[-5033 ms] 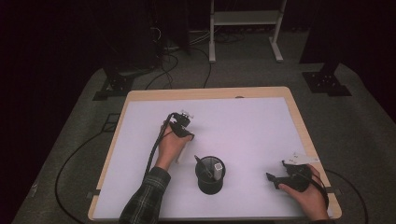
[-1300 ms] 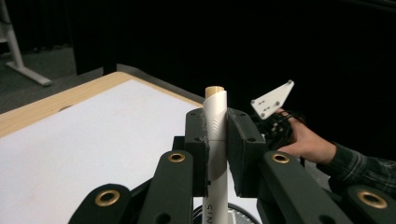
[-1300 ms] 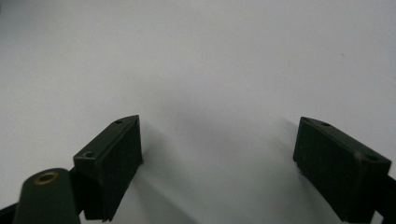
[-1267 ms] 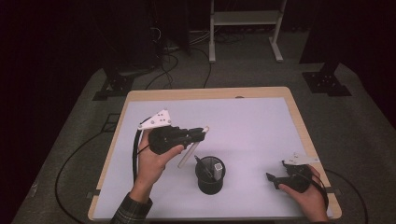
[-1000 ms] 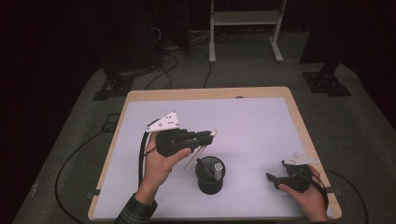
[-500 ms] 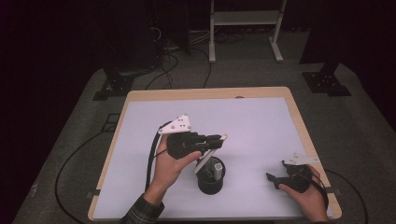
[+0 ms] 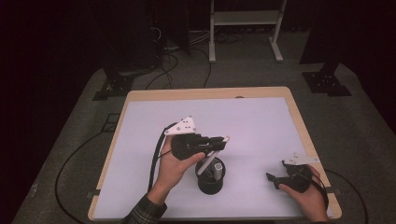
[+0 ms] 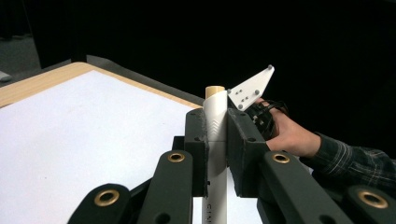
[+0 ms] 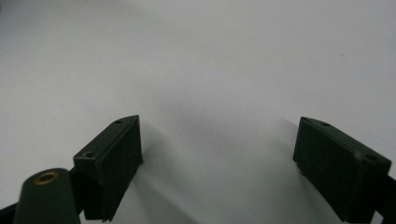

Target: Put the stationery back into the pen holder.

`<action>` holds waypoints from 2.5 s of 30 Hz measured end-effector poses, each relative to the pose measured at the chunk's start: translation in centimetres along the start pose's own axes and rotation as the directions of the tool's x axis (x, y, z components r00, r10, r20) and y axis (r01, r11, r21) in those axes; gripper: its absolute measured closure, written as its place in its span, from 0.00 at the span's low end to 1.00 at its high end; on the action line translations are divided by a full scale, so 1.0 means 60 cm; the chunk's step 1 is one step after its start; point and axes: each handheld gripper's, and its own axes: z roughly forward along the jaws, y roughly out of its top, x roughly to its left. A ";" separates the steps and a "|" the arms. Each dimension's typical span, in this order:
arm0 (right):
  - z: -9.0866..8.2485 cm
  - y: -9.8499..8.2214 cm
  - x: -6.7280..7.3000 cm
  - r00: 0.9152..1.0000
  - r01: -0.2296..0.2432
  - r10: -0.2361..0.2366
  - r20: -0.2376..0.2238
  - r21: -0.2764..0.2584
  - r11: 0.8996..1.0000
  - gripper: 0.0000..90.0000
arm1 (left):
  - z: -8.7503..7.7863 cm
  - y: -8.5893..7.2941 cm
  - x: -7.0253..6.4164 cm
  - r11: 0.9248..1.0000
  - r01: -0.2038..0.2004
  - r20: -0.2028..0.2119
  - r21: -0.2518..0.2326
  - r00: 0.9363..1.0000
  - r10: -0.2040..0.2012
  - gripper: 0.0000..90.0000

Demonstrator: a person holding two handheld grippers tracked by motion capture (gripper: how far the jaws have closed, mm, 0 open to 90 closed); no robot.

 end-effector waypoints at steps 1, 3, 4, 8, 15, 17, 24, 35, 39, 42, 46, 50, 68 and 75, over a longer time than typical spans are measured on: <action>0.000 0.000 0.000 1.000 0.000 0.000 0.000 0.000 1.000 0.16 | 0.000 0.000 0.001 1.000 0.000 -0.002 -0.001 1.000 0.000 0.87; 0.000 0.000 0.000 1.000 0.000 0.000 0.000 0.000 1.000 0.16 | 0.000 -0.001 0.002 1.000 0.003 -0.004 -0.001 1.000 -0.003 0.87; 0.000 0.000 0.000 1.000 0.000 0.000 0.000 0.000 1.000 0.16 | 0.000 -0.001 0.002 1.000 0.001 -0.007 0.002 1.000 -0.001 0.87; 0.000 0.000 0.000 1.000 -0.001 0.001 0.000 0.000 1.000 0.16 | 0.001 -0.005 0.005 1.000 0.000 -0.012 0.015 1.000 0.000 0.87; 0.000 0.000 0.000 1.000 0.000 0.000 0.000 0.000 1.000 0.16 | -0.001 -0.013 0.007 1.000 0.009 -0.029 0.026 1.000 -0.009 0.87; 0.000 0.000 0.000 1.000 0.000 0.000 0.000 0.000 1.000 0.16 | -0.002 -0.015 0.007 1.000 0.011 -0.031 0.026 0.999 -0.010 0.87; 0.000 0.000 0.000 1.000 0.000 0.000 0.000 0.000 1.000 0.16 | -0.003 -0.021 0.005 0.999 -0.001 -0.037 0.034 0.999 0.002 0.87; 0.000 0.000 0.000 1.000 0.000 0.000 0.000 0.000 1.000 0.16 | 0.000 -0.035 0.000 0.999 -0.016 -0.040 0.046 0.999 0.018 0.87; 0.000 0.000 0.000 1.000 -0.001 0.001 0.000 0.000 1.000 0.16 | 0.001 -0.040 0.000 0.998 -0.014 -0.042 0.058 0.999 0.017 0.87; 0.000 0.000 0.000 1.000 -0.001 0.001 -0.001 0.000 1.000 0.16 | 0.000 -0.045 0.000 0.998 -0.012 -0.047 0.062 0.999 0.015 0.87; 0.000 0.000 0.000 1.000 -0.001 0.001 0.000 0.000 1.000 0.16 | -0.002 -0.051 0.000 0.997 -0.012 -0.054 0.079 0.998 0.016 0.87; 0.000 0.000 0.000 1.000 -0.001 0.001 0.000 0.000 1.000 0.16 | -0.001 -0.055 -0.002 0.996 -0.012 -0.057 0.090 0.998 0.017 0.87; 0.000 0.000 0.000 1.000 -0.001 0.001 0.000 0.000 1.000 0.16 | 0.010 -0.072 -0.008 0.989 -0.020 -0.065 0.149 0.997 0.030 0.87; 0.000 0.000 0.000 1.000 -0.001 0.001 0.000 0.000 1.000 0.16 | 0.013 -0.079 -0.008 0.986 -0.016 -0.068 0.167 0.997 0.028 0.87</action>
